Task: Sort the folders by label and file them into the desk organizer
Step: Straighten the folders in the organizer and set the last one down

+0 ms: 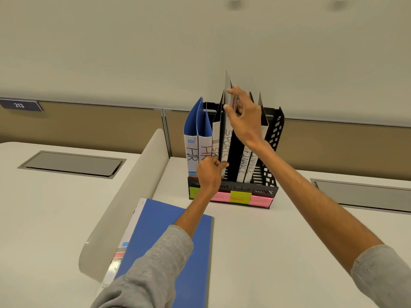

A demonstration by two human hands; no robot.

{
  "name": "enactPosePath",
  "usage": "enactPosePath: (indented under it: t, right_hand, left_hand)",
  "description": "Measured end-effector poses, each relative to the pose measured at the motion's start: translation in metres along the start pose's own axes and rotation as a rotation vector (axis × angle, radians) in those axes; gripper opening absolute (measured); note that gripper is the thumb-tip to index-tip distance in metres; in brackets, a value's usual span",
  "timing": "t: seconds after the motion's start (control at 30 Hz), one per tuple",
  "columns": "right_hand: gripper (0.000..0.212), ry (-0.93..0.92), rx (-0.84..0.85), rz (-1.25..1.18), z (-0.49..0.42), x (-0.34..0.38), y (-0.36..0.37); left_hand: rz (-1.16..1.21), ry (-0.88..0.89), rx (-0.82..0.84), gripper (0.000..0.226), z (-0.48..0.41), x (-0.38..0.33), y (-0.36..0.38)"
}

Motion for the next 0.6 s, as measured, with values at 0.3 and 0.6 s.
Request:
enactPosePath:
  t: [0.3, 0.6]
  right_hand:
    - [0.026, 0.197, 0.191, -0.054, 0.07, -0.037, 0.039]
    - [0.058, 0.214, 0.303, 0.081, 0.089, -0.03, 0.046]
  left_hand:
    - [-0.051, -0.13, 0.011, 0.038, 0.012, 0.051, -0.003]
    - [-0.089, -0.088, 0.004, 0.025, 0.028, 0.055, -0.019]
Point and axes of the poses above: each hand's wrist, its own z-axis away from the middle knuckle, its own y-axis out of the palm, x = y × z, the point moved 9 cm from there along -z, towards the middle knuckle, and after that the axes turned 12 degrees about -y, right-handed, at the moved point
